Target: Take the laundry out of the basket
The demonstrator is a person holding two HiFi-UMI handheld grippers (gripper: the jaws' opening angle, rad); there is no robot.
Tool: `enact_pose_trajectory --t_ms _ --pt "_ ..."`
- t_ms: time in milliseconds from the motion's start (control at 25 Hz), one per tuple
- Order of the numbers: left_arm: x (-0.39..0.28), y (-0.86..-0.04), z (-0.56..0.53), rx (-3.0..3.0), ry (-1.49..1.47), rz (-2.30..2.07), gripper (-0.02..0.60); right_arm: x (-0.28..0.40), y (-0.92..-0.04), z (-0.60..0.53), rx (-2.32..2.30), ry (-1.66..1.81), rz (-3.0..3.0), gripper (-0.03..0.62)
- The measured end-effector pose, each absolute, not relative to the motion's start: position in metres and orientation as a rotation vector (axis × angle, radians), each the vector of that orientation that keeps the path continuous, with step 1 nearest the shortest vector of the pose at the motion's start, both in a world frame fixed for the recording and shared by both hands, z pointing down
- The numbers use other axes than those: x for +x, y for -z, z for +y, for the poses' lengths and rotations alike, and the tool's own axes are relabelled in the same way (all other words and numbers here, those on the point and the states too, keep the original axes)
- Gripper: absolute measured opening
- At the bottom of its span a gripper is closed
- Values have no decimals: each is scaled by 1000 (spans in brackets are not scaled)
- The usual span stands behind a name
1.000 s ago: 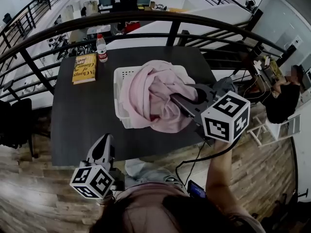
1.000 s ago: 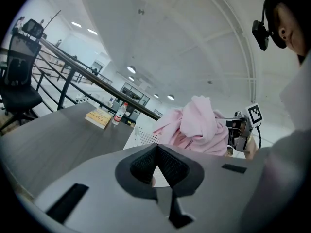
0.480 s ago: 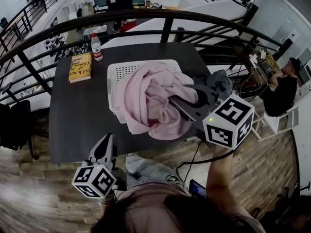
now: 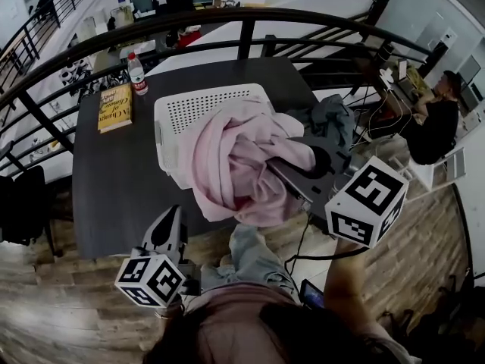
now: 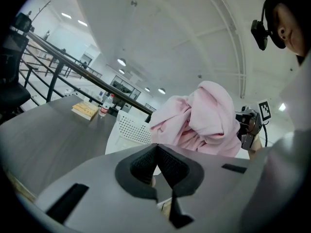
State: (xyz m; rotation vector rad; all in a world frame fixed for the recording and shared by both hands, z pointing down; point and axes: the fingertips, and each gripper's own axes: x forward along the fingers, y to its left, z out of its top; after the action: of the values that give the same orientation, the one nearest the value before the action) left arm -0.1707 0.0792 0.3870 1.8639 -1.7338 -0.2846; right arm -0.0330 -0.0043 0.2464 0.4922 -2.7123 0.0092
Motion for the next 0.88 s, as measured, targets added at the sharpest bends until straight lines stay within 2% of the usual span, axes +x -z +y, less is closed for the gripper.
enact_pose_trajectory --t_ms 360,880 --pt "-142 -383 45 1908 241 -1697 -3 4 -244 -12 525 -20 -2740 60" --pt "-63 -389 -5 1921 196 -1638 -3 86 -250 -60 590 -44 -2703 58"
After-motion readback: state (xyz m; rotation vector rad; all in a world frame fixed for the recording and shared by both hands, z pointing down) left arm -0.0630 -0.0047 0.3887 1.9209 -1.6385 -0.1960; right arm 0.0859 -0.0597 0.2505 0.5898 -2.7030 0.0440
